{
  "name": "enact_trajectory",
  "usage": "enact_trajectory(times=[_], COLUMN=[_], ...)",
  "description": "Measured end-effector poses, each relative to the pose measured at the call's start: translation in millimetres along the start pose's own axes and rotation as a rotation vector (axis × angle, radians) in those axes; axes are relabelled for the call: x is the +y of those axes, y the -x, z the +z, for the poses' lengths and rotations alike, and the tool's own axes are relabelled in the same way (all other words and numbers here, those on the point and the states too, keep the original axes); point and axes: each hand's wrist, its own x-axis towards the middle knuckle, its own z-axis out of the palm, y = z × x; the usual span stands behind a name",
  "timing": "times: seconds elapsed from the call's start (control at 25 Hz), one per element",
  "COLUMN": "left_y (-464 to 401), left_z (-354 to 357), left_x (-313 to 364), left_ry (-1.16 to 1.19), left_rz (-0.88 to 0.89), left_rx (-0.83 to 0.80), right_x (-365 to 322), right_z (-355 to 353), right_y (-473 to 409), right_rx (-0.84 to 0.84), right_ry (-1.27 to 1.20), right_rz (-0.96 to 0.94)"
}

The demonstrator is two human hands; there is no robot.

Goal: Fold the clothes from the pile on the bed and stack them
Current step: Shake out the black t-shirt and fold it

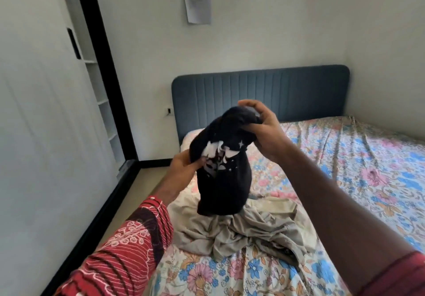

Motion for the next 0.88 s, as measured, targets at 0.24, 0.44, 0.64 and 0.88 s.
enact_trajectory(times=[0.24, 0.44, 0.64, 0.88], left_y=[19.8, 52.3, 142.5, 254.1], left_z=[-61.6, -81.7, -36.3, -16.0], left_x=[84.3, 95.6, 69.5, -21.9], left_ry=[0.112, -0.49, -0.234, 0.075], left_rz=[0.043, 0.008, 0.035, -0.193], left_rx=[0.132, 0.097, 0.003, -0.195], right_x=[-61.3, -89.5, -75.6, -9.3], right_z=[9.7, 33.3, 70.1, 76.4], right_y=[1.0, 39.2, 113.6, 246.5], right_rx=[0.294, -0.283, -0.619, -0.719], right_ry=[0.494, 0.059, 0.076, 0.708], right_rz=[0.169, 0.389, 0.411, 0.07])
